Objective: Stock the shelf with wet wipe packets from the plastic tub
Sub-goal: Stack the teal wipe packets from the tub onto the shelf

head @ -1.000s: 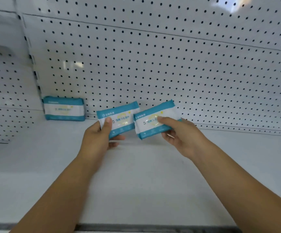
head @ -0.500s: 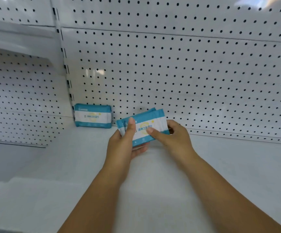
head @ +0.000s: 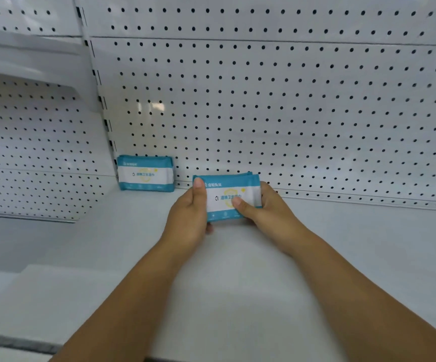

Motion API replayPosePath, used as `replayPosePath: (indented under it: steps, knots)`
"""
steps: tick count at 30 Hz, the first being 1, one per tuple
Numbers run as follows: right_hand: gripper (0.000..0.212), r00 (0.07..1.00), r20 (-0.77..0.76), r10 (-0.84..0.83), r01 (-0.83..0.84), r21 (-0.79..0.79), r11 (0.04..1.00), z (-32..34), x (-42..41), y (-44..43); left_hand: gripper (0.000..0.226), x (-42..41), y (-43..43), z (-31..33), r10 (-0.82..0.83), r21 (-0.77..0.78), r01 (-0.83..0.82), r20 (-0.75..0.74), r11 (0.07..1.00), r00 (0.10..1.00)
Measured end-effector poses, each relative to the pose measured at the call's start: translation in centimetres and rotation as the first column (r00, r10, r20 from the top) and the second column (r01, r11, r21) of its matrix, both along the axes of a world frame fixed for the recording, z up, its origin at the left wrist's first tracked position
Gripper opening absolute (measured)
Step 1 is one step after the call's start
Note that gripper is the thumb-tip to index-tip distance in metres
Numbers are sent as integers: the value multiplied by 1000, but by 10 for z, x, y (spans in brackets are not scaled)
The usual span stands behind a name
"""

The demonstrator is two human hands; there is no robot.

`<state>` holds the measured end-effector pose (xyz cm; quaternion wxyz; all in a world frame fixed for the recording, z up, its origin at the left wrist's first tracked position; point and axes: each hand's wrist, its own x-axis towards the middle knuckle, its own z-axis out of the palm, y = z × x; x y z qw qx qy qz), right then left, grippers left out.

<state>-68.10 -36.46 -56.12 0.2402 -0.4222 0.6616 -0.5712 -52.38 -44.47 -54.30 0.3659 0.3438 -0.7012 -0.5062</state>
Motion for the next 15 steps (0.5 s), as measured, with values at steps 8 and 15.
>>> replayPosePath:
  steps: [8,15]
  knots:
    - [45,989,-144,-45,52,49,997,-5,13,-5,46,38,-43,-10,-3,-149,38,231,988,973]
    - [40,948,-279,-152,174,56,983,-1,23,-33,38,70,-81,-20,576,-430,-394,482,812,660]
